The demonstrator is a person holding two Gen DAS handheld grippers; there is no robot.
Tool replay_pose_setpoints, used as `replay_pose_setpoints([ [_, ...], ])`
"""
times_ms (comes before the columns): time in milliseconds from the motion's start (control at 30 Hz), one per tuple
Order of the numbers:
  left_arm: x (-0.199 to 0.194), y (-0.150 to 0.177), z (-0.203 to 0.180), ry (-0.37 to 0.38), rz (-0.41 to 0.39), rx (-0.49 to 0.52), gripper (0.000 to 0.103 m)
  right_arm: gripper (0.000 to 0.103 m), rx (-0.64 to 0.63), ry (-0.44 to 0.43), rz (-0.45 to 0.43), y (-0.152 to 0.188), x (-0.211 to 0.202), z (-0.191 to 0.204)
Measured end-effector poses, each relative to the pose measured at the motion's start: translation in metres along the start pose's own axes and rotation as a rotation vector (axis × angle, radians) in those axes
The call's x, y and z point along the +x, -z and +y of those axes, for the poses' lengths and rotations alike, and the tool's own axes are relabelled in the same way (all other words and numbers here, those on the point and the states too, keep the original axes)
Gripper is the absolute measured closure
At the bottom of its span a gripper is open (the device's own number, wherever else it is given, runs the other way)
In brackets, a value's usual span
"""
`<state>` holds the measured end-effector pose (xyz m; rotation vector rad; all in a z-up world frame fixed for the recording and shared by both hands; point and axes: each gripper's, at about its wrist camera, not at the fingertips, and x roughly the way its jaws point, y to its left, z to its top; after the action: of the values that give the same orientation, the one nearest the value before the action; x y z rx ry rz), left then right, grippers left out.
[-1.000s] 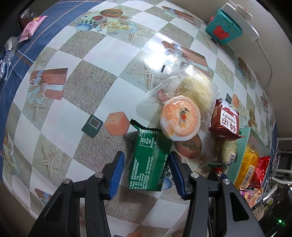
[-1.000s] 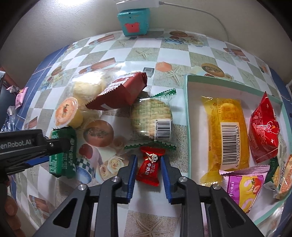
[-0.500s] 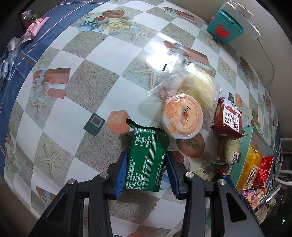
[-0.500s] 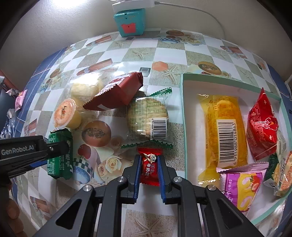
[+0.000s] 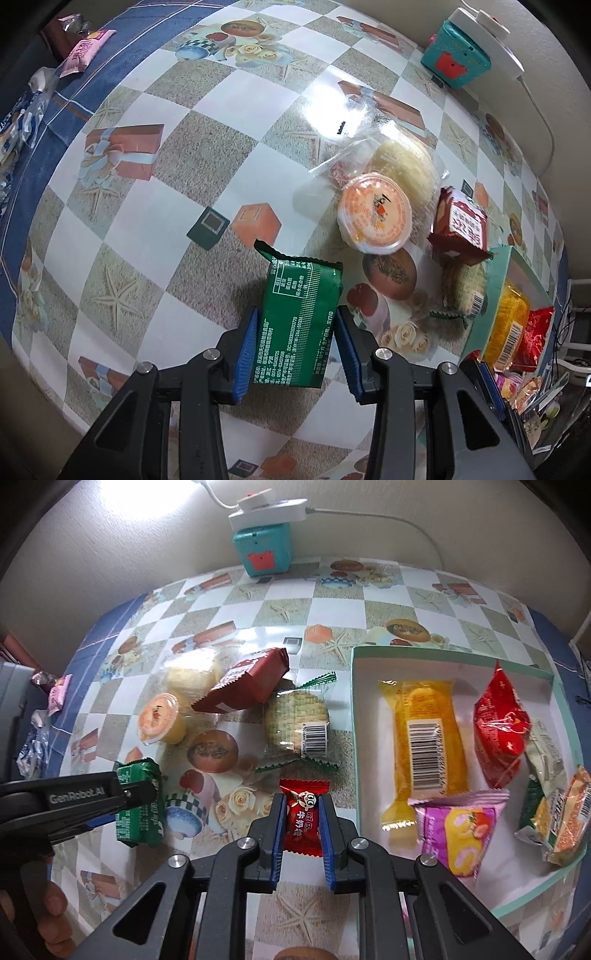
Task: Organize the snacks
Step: 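Lift the green pack with the left tool while the right lifts the red candy, then carry the green pack with the left tool while the right carries the candy over the tray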
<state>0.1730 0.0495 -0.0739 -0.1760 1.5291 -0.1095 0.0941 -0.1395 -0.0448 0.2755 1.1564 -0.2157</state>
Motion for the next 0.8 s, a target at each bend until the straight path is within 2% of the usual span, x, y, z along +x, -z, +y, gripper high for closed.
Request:
replay_pose_setpoints([
  [333, -0.023, 0.022, -0.012, 0.028, -0.018, 0.023, 0.06, 0.084, 0.019, -0.013, -0.05, 0.01, -0.035, -0.012],
  [467, -0.034, 0.029, -0.021, 0.036, -0.041, 0.036, 0.06, 0.084, 0.027, 0.006, -0.077, 0.01, -0.05, -0.02],
  [633, -0.053, 0.04, -0.037, 0.023, -0.082, 0.068, 0.06, 0.084, 0.072, 0.046, -0.083, 0.008, -0.059, -0.043],
  [800, -0.061, 0.049, -0.059, 0.06, -0.091, 0.111, 0.06, 0.084, 0.141, 0.073, -0.087, 0.007, -0.066, -0.074],
])
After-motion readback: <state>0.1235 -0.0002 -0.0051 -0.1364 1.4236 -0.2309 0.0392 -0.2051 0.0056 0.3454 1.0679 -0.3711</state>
